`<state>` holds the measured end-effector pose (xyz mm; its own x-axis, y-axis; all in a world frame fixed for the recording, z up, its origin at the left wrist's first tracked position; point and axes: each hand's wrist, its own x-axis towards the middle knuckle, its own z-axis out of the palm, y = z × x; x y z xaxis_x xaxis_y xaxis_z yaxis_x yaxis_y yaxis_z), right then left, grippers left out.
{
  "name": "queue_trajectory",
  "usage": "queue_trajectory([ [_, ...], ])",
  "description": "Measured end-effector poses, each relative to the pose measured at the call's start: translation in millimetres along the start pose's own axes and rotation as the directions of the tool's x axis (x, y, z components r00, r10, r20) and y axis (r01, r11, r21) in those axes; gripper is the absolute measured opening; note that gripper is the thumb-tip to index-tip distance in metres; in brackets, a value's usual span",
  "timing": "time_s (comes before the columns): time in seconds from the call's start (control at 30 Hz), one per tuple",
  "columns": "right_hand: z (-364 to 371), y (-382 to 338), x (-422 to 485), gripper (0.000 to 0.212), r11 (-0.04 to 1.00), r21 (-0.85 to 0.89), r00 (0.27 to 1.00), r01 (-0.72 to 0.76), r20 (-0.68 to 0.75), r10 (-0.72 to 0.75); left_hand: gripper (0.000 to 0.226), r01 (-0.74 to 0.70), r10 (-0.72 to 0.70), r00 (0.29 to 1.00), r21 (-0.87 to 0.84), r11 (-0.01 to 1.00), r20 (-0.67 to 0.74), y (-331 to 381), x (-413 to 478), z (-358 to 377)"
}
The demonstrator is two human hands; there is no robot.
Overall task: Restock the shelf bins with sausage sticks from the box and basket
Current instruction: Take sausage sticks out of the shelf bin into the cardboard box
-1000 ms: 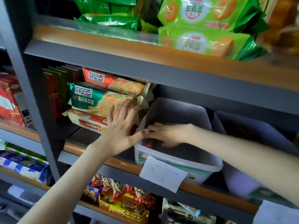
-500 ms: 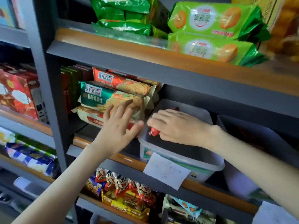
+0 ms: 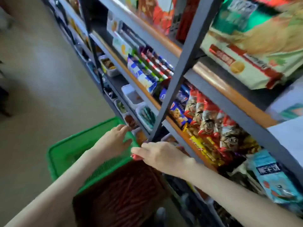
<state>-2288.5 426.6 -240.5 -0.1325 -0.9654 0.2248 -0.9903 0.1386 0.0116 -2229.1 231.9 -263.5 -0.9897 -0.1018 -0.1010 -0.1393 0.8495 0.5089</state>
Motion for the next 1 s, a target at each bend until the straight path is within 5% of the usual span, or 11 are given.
queue_trajectory([
  [0.13,106.5,-20.3,-1.2,0.041,0.988,0.151,0.960,-0.015,0.277,-0.028,0.046,0.259,-0.265,0.956,0.061,0.964,0.126,-73.3,-54.0,36.5],
  [0.27,179.8,-38.5,3.6,0.071,0.986,0.106,0.744,-0.130,0.667,0.027,0.044,0.356,-0.373,0.913,0.123,0.926,0.164,-109.8,-91.7,65.1],
  [0.47,169.7,-39.3,-24.4,0.067,0.962,0.017,0.688,-0.274,0.703,0.183,0.045,0.332,-0.342,0.932,0.096,0.938,0.121,-94.2,-77.1,73.1],
  [0.73,-8.8,-0.5,-75.9,0.056,0.806,0.060,0.750,-0.589,0.414,0.517,0.041,-0.153,0.154,0.987,0.014,0.988,-0.035,57.4,-5.4,38.8],
  [0.87,-118.6,-4.6,-117.8,0.046,0.763,0.054,0.764,-0.644,0.085,0.639,0.042,-0.478,0.469,0.870,-0.028,0.878,-0.150,173.9,4.4,15.3],
  [1.0,-208.8,-11.0,-169.5,0.039,0.738,-0.086,0.736,-0.669,-0.215,0.642,0.050,-0.747,0.720,0.643,-0.008,0.664,-0.262,285.8,0.6,-8.3],
])
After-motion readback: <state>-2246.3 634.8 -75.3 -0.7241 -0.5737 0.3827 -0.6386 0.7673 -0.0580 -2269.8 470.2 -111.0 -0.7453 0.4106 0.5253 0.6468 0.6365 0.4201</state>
